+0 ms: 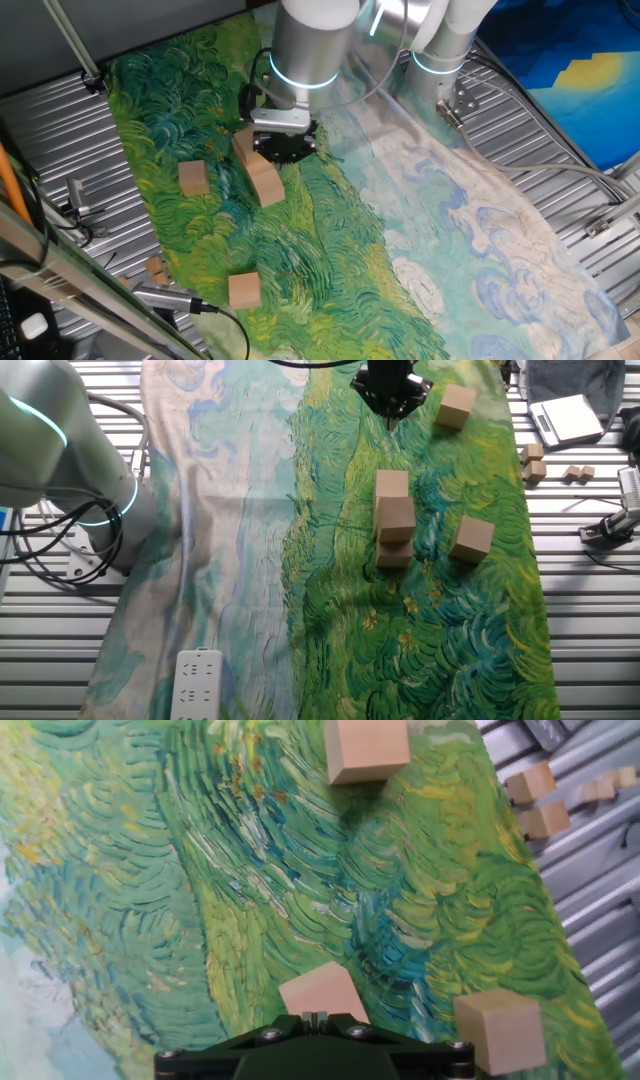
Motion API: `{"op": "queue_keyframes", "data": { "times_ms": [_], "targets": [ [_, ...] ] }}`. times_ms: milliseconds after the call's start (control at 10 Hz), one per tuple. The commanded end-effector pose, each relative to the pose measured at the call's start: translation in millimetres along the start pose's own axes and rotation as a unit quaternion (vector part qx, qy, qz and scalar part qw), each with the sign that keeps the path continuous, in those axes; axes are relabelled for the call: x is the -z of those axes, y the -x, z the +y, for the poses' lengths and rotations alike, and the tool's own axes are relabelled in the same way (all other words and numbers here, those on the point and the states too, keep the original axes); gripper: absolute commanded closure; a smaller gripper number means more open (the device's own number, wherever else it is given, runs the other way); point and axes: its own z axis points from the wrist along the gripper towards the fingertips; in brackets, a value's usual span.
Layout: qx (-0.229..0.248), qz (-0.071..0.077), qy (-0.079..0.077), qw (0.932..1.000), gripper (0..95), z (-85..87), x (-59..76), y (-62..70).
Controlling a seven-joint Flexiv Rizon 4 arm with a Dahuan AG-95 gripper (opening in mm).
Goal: Stack the blocks into a pyramid shape
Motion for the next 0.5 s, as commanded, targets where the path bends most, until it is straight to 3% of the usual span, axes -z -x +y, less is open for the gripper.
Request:
{"op": "queue_keyframes", "data": {
  "times_ms": [100,500],
  "targets": [
    [-0.002,0.004,0.009,0.9999,95.0,0.3,0.2,1.6],
    [0.019,0.006,0.019,0.9996,95.0,0.3,0.2,1.6]
  ]
}}
